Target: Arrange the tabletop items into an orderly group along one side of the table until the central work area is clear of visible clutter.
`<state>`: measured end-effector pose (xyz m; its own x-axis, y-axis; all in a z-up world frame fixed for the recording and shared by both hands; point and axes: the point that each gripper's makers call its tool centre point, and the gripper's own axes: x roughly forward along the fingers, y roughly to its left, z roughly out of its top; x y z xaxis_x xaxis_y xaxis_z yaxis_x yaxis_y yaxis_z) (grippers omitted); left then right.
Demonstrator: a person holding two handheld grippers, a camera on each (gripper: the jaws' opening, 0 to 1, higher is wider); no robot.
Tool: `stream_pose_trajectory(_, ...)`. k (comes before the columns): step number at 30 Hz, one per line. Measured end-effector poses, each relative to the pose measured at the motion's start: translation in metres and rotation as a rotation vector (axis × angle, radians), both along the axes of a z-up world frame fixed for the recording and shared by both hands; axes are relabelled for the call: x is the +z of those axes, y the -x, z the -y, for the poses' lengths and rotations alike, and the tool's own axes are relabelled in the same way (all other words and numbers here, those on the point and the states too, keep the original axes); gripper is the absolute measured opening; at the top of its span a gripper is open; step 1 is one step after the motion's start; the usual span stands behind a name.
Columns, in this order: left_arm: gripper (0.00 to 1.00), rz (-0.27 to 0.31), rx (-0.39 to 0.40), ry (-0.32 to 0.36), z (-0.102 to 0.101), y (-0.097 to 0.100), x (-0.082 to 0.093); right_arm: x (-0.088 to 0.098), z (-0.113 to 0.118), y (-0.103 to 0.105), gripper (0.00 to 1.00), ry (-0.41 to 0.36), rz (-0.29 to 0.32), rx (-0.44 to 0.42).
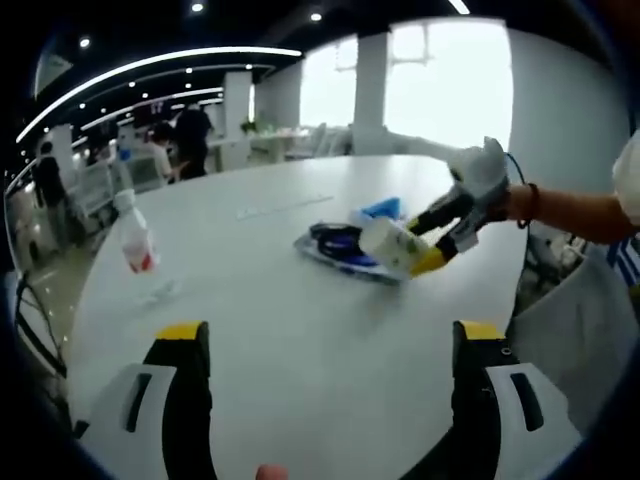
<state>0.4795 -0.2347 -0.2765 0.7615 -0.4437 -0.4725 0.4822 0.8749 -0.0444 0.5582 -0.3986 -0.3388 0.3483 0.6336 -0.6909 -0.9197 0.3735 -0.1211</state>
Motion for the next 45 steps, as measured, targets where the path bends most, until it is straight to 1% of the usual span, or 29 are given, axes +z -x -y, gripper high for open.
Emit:
stream_pose_trajectory(2,0.97,0.005,-0.011,0.002,0.002,0.000,0.001,-0.003,-0.005,0.005,0.44,0.034,0.026,0.051)
stream_pose_trajectory(4,0.96,0.008,-0.019,0.012,0.004,0.001,0.002,-0.005,-0.011,0.012,0.44,0.054,0.037,0.089)
stream_pose_trajectory(8,0.95,0.004,-0.031,0.009,0.006,0.002,0.001,-0.007,-0.022,0.024,0.44,0.056,0.030,0.145)
stream_pose_trajectory(10,0.92,-0.002,-0.052,0.020,0.010,0.004,0.001,-0.007,-0.028,0.030,0.44,0.062,0.039,0.177)
stream_pose_trajectory(12,0.87,-0.004,-0.072,0.038,0.015,0.006,0.001,-0.008,-0.032,0.034,0.44,0.075,0.052,0.209)
stream_pose_trajectory(13,0.86,-0.005,-0.080,0.046,0.017,0.007,0.002,-0.008,-0.035,0.037,0.44,0.073,0.050,0.218)
stream_pose_trajectory(15,0.87,-0.007,-0.085,0.046,0.018,0.007,0.002,-0.008,-0.040,0.044,0.44,0.062,0.038,0.244)
stream_pose_trajectory(19,0.87,-0.021,-0.094,0.031,0.018,0.009,-0.002,-0.003,-0.053,0.057,0.44,0.036,0.036,0.300)
stream_pose_trajectory(22,0.86,-0.025,-0.106,0.043,0.022,0.010,-0.002,0.002,-0.062,0.065,0.44,0.003,0.023,0.332)
stream_pose_trajectory(24,0.85,-0.031,-0.115,0.045,0.023,0.011,-0.003,0.005,-0.067,0.070,0.44,-0.008,0.028,0.350)
stream_pose_trajectory(27,0.82,-0.040,-0.127,0.064,0.027,0.013,-0.002,0.010,-0.076,0.082,0.44,-0.052,-0.004,0.391)
stream_pose_trajectory(28,0.82,-0.035,-0.130,0.070,0.028,0.012,-0.001,0.011,-0.077,0.085,0.44,-0.053,0.000,0.404)
stream_pose_trajectory(30,0.79,-0.031,-0.141,0.077,0.030,0.013,0.000,0.012,-0.080,0.090,0.44,-0.048,0.010,0.427)
stream_pose_trajectory(31,0.76,-0.040,-0.154,0.080,0.032,0.015,-0.001,0.012,-0.081,0.092,0.44,-0.051,0.008,0.441)
stream_pose_trajectory(33,0.66,-0.076,-0.177,0.088,0.036,0.020,-0.005,0.013,-0.083,0.093,0.44,-0.056,0.006,0.440)
stream_pose_trajectory(35,0.60,-0.086,-0.201,0.095,0.040,0.023,-0.006,0.012,-0.084,0.095,0.44,-0.051,0.017,0.454)
stream_pose_trajectory(37,0.58,-0.082,-0.215,0.101,0.043,0.025,-0.005,0.013,-0.086,0.098,0.44,-0.050,0.027,0.475)
stream_pose_trajectory(40,0.55,-0.104,-0.225,0.114,0.046,0.027,-0.007,0.016,-0.088,0.103,0.44,-0.060,0.031,0.498)
stream_pose_trajectory(43,0.51,-0.110,-0.231,0.107,0.046,0.028,-0.008,0.017,-0.089,0.102,0.45,-0.063,0.037,0.502)
stream_pose_trajectory(45,0.47,-0.112,-0.240,0.107,0.047,0.029,-0.009,0.017,-0.088,0.101,0.45,-0.059,0.041,0.503)
